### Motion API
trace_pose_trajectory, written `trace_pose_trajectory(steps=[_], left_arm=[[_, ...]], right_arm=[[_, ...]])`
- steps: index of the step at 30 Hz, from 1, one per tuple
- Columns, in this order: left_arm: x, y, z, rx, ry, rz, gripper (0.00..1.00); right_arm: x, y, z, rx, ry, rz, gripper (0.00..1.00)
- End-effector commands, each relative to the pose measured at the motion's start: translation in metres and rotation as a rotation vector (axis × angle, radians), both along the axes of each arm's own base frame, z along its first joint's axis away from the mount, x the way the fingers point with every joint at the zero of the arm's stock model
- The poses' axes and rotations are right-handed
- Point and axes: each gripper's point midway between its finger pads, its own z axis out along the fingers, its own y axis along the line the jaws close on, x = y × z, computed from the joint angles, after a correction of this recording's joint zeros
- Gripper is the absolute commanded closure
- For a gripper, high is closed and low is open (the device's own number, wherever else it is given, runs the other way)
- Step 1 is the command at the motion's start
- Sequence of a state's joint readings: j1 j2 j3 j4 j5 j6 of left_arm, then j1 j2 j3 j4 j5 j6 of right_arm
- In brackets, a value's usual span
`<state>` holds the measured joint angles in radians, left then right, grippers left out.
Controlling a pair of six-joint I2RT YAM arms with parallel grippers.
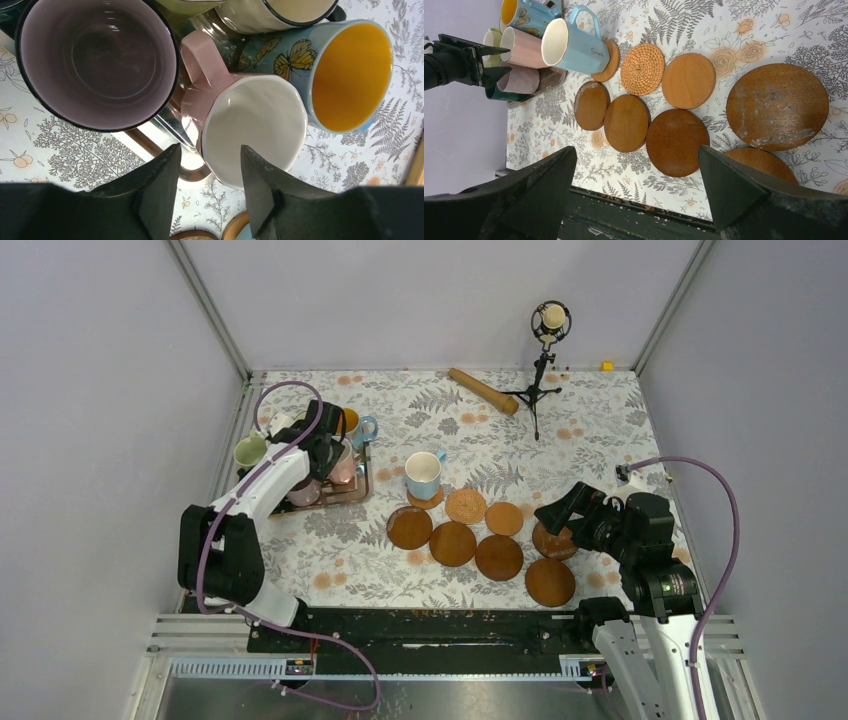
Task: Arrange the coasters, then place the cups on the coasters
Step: Pick up the cup from the tray.
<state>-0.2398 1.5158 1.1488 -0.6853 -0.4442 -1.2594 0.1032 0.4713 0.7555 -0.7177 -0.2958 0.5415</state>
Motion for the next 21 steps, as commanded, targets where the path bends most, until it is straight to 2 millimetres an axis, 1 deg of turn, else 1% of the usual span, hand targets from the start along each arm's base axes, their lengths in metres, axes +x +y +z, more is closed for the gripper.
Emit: trace_pose_trajectory(steps=[1,3,5,9,12,15,19,21], left_arm=[[0.009,-0.001,-0.002,-0.023,-0.014,0.011,0.54],[0.009,-0.002,-0.004,-0.027,-0.008,0.005,0.6],[0.01,-0.003,-0.002,-0.027,-0.012,-0.003,0.66],[0.011,-0.005,0.007,-0.031,-0.03,-0.02,0.73],[0.008,-0.004,0.01,-0.033,-0.022,-0.021,0.82],[0.004,-0.007,0.013,-0.048,-0.009,-0.037,0.88],[-0.002,-0.009,0.026,-0.05,-0.009,-0.065,1.0],[-0.003,-0.009,0.034,-0.052,-0.026,-0.077,1.0]], right_arm=[[0.004,-0.003,0.013,-0.028,-0.041,-0.004,0.0],[0.004,-0.003,0.012,-0.029,-0.038,-0.003,0.01],[0.005,-0.004,0.011,-0.033,-0.034,-0.004,0.01],[0.005,-0.004,0.01,-0.032,-0.032,-0.007,0.0],[0.006,-0.004,0.009,-0.031,-0.033,-0.006,0.01],[0.005,-0.004,0.008,-0.034,-0.032,-0.002,0.0],[0.003,-0.005,0.008,-0.038,-0.038,-0.006,0.01],[0.002,-0.005,0.009,-0.035,-0.041,-0.009,0.01]])
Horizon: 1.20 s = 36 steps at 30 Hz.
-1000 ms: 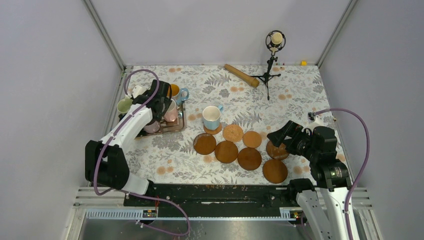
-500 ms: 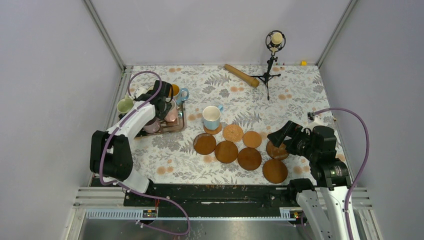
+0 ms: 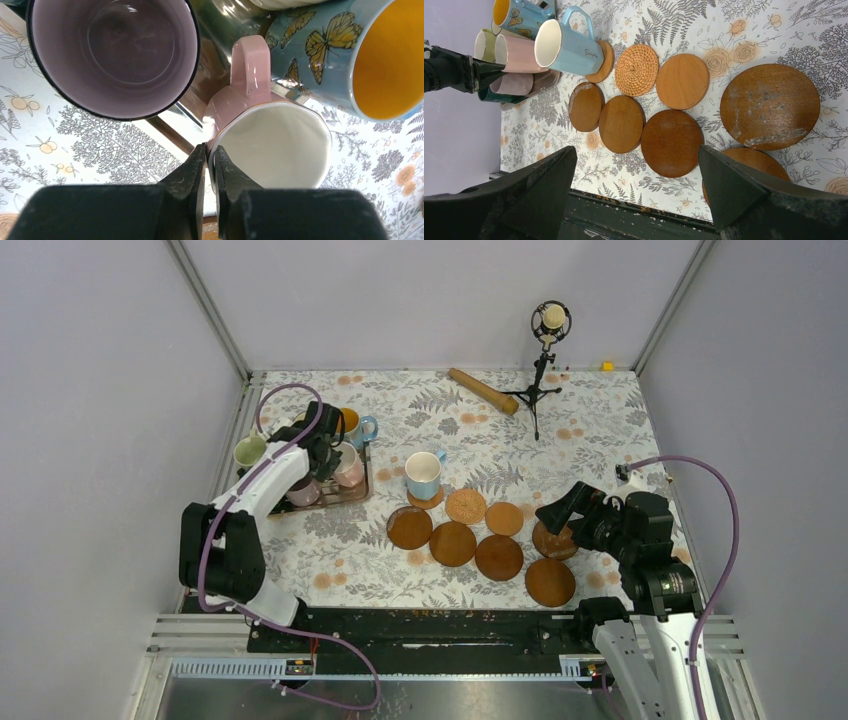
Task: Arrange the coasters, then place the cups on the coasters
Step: Pick up the cup from the tray, then place the cup on the coaster.
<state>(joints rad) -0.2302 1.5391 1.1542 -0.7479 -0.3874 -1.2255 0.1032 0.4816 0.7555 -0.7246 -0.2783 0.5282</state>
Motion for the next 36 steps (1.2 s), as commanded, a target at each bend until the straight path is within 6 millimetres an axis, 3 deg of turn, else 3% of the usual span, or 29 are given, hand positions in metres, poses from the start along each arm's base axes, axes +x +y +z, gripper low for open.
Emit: trace_pose_trajectory(steps=[1,12,18,22,25,29,33,36], left_arm=[[0.011,-0.006,0.053,-0.042,-0.134,-0.033,1.0],[-0.003,0.003,0.099,0.007,-0.243,-0.08,1.0],[0.005,-0.012,0.158,0.178,-0.398,-0.357,1.0],[0.008,-0.059,0.193,0.254,-0.496,-0.724,1.0],[0.004,-0.073,0.212,0.385,-0.521,-0.805,1.0],[-0.002,-0.117,0.233,0.382,-0.626,-1.066,1.0],[-0.017,-0.168,0.243,0.327,-0.681,-1.365,1.0],[-0.023,-0.196,0.234,0.348,-0.657,-1.498,1.0]], right_arm=[[0.001,-0.001,0.014,-0.012,-0.052,0.001,0.01],[-0.003,-0.001,0.015,-0.001,-0.062,-0.001,0.01],[-0.002,-0.003,0.014,-0.009,-0.059,-0.007,0.01],[-0.002,-0.003,0.014,-0.015,-0.064,-0.007,0.01],[-0.003,-0.005,0.013,-0.028,-0.062,-0.012,0.01],[-0.004,-0.009,0.01,-0.053,-0.051,-0.021,0.01],[-0.005,-0.009,0.01,-0.053,-0.048,-0.021,0.01],[-0.005,-0.008,0.01,-0.046,-0.046,-0.019,0.01]])
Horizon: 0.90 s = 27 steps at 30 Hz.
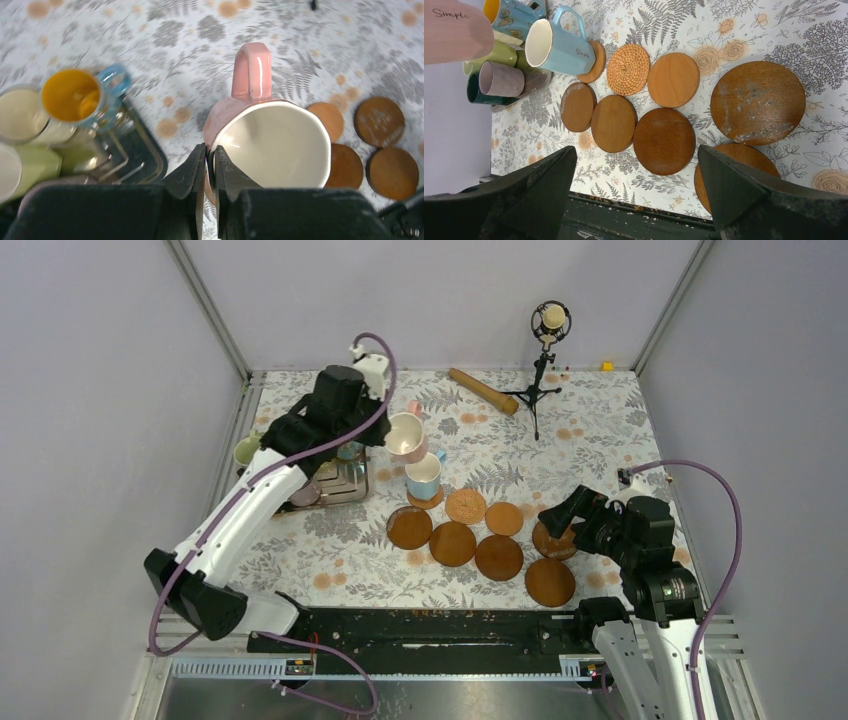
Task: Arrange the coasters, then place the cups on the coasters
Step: Place the cup on the coaster.
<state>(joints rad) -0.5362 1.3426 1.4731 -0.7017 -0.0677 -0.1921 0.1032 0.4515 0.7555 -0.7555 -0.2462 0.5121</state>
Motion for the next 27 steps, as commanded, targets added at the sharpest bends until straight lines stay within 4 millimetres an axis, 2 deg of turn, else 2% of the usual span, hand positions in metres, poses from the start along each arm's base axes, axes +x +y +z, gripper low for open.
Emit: trace_pose_trajectory(steps=[1,6,10,14,19,27], left_arm=[[-0.006,-0.066,0.044,-0.029,-0.155,-0.333,1.0],[-0.029,-0.117,0.02,-0.03,-0.107,-0.572,1.0],[-0.032,-0.142,0.001,0.003,-0.078,-0.68,1.0],[-0.02,-0.155,-0.015,0.031,-0.051,-0.687,1.0],[-0.005,-0.165,-0.049,0.085,-0.012,-0.672,1.0],[-0.001,-0.19,-0.073,0.097,-0.011,-0.697,1.0]], right_arm=[[0.0,-0.002,0.012,-0.017,-0.04,-0.002,0.01],[-0.001,-0.005,0.012,-0.026,-0.037,-0.016,0.01],[-0.002,-0.007,0.01,-0.03,-0.034,-0.022,0.01],[-0.003,-0.006,0.012,-0.021,-0.039,-0.023,0.01],[-0.004,-0.005,0.018,-0.015,-0.055,-0.023,0.01],[-0.006,-0.007,0.019,-0.023,-0.058,-0.029,0.01]])
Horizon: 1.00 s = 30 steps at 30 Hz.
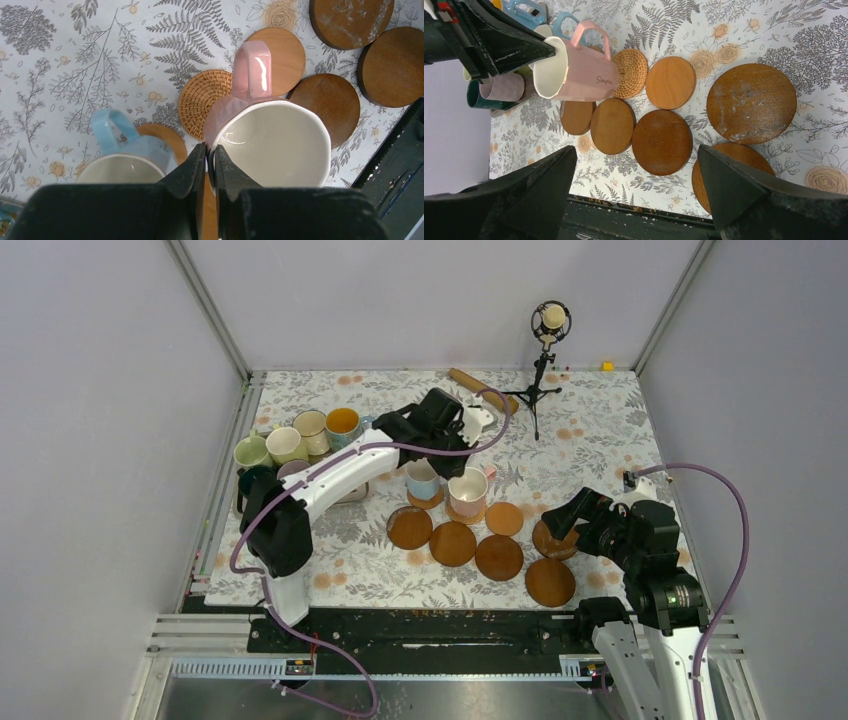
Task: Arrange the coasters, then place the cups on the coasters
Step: Place the cup on the coaster.
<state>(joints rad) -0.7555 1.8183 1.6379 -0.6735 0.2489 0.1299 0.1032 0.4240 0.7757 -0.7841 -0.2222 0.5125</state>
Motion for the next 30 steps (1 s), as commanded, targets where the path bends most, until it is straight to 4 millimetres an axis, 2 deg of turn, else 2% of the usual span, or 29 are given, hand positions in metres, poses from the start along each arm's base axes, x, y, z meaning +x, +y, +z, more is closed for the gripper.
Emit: trace_pose_trajectory(steps=[1,10,16,30], left_arm=[[0.017,-0.036,0.044,-0.136,-0.138,-0.032,1.0],[0.024,-0.033,0.023,-0.064,-0.134,-0.043,1.0],[0.031,-0.031,0.014,-0.018,-0.133,-0.034,1.0],[0.032,-0.029,-0.003,0.006,-0.123,-0.031,1.0]], right_arm=[[-0.001,-0.003,0.013,-0.012,-0.036,-0.008,0.0],[0.0,-0.004,0.012,-0.017,-0.033,-0.011,0.01],[0.002,-0.003,0.008,-0.018,-0.015,-0.007,0.01],[0.003,-0.002,0.006,-0.014,-0.015,-0.003,0.01]])
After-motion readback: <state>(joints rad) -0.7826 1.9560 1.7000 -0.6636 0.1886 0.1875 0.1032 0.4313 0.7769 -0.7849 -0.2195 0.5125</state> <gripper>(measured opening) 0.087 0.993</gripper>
